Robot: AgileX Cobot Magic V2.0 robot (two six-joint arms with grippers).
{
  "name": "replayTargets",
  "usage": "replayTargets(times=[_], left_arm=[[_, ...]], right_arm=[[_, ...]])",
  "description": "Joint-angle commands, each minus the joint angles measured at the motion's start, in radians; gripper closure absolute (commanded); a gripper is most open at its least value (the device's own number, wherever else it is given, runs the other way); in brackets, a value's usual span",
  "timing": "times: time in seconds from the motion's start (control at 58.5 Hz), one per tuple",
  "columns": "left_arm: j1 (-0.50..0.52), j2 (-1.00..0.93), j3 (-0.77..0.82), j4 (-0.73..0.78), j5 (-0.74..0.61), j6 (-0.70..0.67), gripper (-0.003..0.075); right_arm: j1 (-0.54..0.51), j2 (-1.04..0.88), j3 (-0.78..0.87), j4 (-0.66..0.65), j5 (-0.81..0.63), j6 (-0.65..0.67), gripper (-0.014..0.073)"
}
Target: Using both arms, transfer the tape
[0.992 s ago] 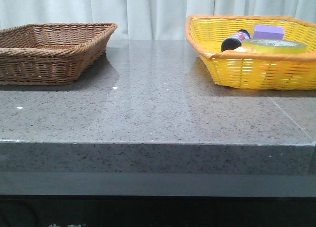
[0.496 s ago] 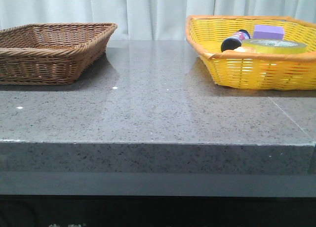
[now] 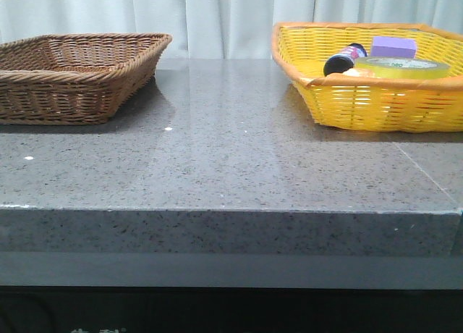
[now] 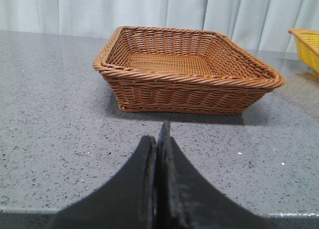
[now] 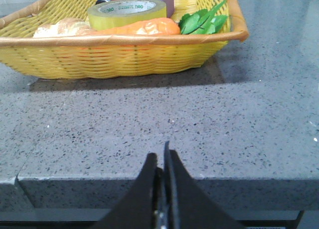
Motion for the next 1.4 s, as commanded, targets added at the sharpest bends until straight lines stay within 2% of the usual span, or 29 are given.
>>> replayTargets(times=[0.0, 0.291, 0.462, 0.581, 0.753, 0.958, 1.146, 1.18, 1.248, 1.283, 1.385], left_arm=[[0.000, -0.019, 0.041, -0.006, -0.098, -0.011, 0.0740], [0.000, -0.019, 0.037, -0.006, -0.236, -0.011, 0.0740], [0.000, -0.015, -0.016, -0.006, -0.207, -0.011, 0.0740], [0.000, 0.022, -0.119, -0.006, -0.111, -0.011, 0.0740], [0.000, 0.208, -0.326, -0.006, 0.001, -0.011, 0.0740], [0.000, 0.434, -0.456, -0.006, 0.004, -0.011, 0.0740], [0.000, 0.488, -0.477, -0.006, -0.018, -0.011, 0.0732], [0.000, 0.488, -0.477, -0.006, -0.027, -0.011, 0.0714], [0.000, 0.488, -0.477, -0.006, -0.029, -0.011, 0.0606], [0.000, 0.488, -0.477, -0.006, -0.029, -0.011, 0.0522], [0.000, 0.488, -0.477, -0.006, -0.029, -0.011, 0.0203]], right_arm=[[-0.008, -0.025, -0.028, -0.003, -0.093, -0.006, 0.0683], [-0.008, -0.025, -0.028, 0.023, -0.133, -0.006, 0.0683], [-0.008, -0.025, -0.048, 0.034, -0.202, -0.005, 0.0683], [-0.008, -0.018, -0.151, 0.059, -0.142, -0.005, 0.0682], [-0.008, 0.103, -0.358, 0.063, -0.038, -0.005, 0.0680], [-0.008, 0.345, -0.578, 0.065, 0.109, -0.005, 0.0680], [-0.008, 0.453, -0.625, 0.065, 0.127, -0.005, 0.0678], [-0.008, 0.460, -0.625, 0.065, 0.127, -0.005, 0.0663], [-0.008, 0.461, -0.625, 0.065, 0.127, -0.005, 0.0587], [-0.008, 0.461, -0.625, 0.065, 0.127, -0.005, 0.0523], [-0.008, 0.461, -0.625, 0.065, 0.115, -0.006, 0.0237]])
